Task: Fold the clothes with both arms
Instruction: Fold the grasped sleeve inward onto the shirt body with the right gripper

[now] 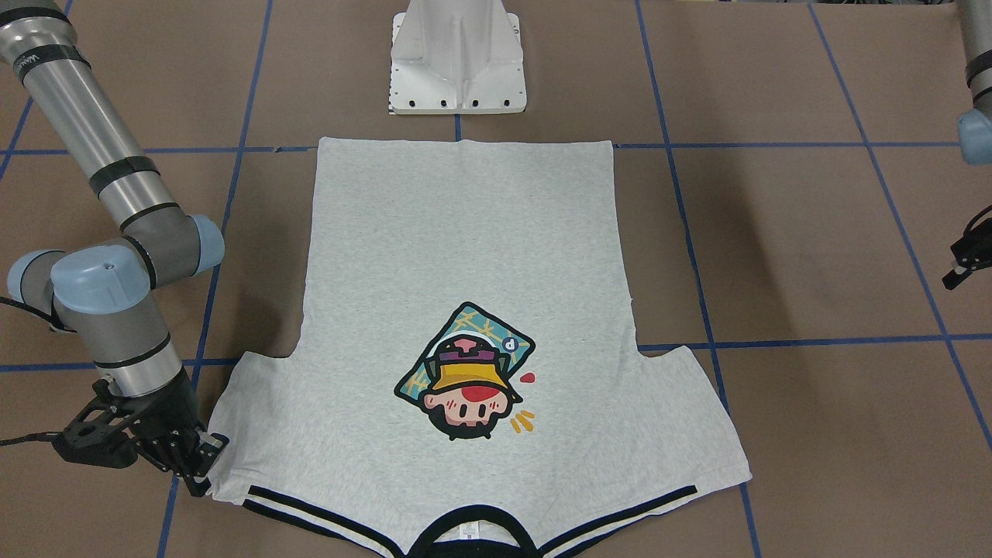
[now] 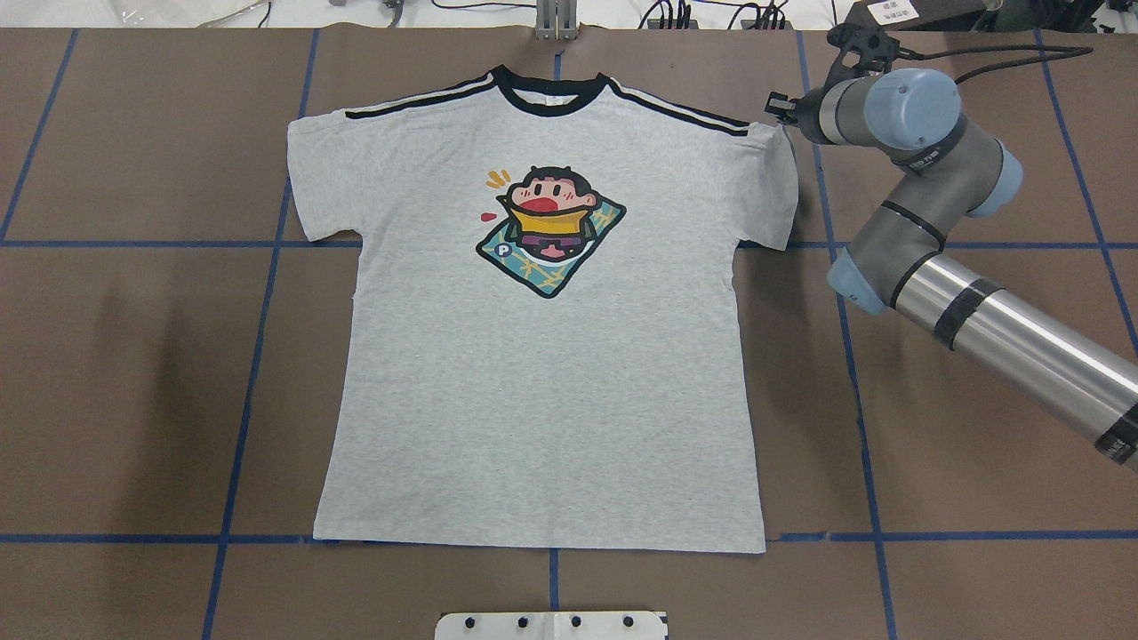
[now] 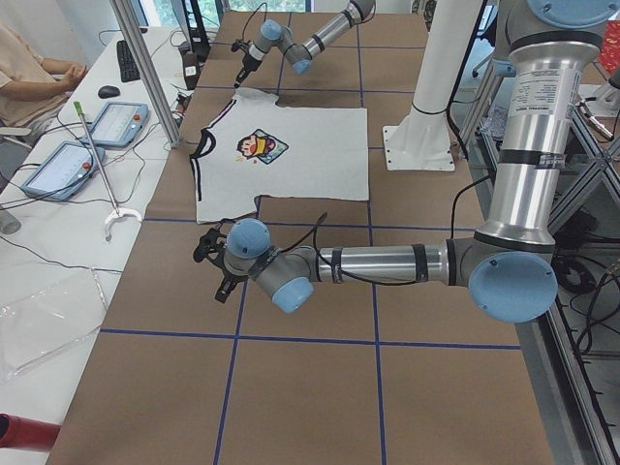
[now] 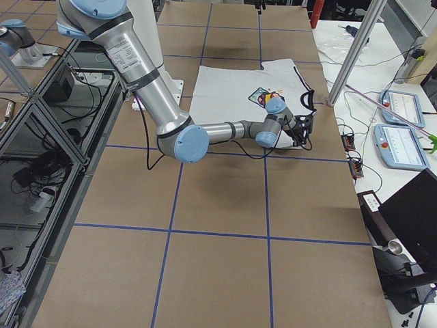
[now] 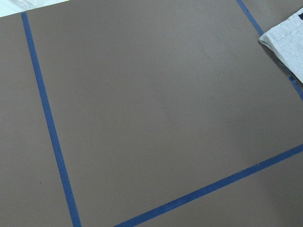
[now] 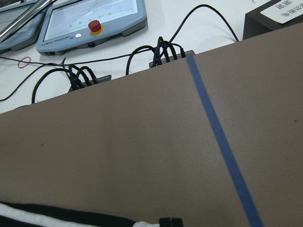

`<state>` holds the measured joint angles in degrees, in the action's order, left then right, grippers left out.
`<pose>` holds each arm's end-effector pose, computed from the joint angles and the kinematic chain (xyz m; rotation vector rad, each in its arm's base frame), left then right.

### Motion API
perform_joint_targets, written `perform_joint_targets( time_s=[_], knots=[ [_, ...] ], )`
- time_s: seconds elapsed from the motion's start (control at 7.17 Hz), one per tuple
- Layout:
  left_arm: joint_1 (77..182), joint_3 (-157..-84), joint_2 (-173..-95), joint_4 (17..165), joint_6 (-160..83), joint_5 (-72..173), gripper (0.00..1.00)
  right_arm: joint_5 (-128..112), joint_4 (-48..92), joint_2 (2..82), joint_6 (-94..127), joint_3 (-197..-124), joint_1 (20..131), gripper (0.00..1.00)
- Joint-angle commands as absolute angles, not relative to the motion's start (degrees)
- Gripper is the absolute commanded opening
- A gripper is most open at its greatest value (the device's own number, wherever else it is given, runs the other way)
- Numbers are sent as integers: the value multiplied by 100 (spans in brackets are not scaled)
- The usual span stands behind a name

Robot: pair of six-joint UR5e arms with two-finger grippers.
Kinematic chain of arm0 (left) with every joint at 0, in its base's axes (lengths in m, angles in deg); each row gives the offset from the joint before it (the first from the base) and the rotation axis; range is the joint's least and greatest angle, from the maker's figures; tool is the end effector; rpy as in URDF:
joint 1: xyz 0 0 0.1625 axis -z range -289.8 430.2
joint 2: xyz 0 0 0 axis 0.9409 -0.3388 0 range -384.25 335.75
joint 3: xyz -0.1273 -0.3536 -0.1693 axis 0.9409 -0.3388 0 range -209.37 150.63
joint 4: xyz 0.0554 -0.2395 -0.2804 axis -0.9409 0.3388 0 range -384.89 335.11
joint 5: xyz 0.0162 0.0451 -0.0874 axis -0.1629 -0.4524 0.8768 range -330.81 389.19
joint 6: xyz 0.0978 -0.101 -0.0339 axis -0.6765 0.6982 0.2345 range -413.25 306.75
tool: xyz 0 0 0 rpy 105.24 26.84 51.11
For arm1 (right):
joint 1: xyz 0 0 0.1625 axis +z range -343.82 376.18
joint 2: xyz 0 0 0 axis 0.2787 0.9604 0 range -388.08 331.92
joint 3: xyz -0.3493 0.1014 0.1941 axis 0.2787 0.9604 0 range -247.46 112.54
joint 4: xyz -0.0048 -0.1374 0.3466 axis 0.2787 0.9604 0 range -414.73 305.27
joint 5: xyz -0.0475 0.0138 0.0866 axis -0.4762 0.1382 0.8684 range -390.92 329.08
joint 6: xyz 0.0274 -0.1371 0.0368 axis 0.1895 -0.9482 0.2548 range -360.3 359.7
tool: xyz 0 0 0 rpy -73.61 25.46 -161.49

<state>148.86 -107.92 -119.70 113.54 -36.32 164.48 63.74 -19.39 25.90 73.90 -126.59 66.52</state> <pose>0.0738 -0.5234 0.6172 0.4945 0.8997 0.2033 -0.3940 -0.6656 0.4511 0.5133 -0.9254 0.5038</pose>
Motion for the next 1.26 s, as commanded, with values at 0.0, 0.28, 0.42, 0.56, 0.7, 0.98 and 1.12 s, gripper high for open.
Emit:
perform_joint_targets(
  time_s=[0.0,0.28,0.42,0.56,0.7,0.98,1.12],
  knots=[
    [14886,-10812,-11970,11354,-3629,16454,100,6251,-1408,2091,8350,-12802,6243,0],
    [14886,-10856,-11909,11363,-3612,16454,100,5804,-588,1212,8408,-12410,6049,0],
    [14886,-10856,-11856,11520,-3577,16454,100,5759,-586,956,8399,-11980,6039,0],
    [14886,-10856,-11734,11713,-3568,16454,100,5645,-604,823,8390,-11671,6039,0],
    [14886,-10856,-11724,11732,-3567,16463,100,5635,-604,830,8373,-11651,6039,0],
    [14886,-10838,-11733,11715,-3559,16515,100,5618,-595,822,8373,-11650,6039,65],
    [14868,-10786,-11811,11619,-3524,16612,100,5496,-595,821,8320,-11659,6004,100]
  ],
)
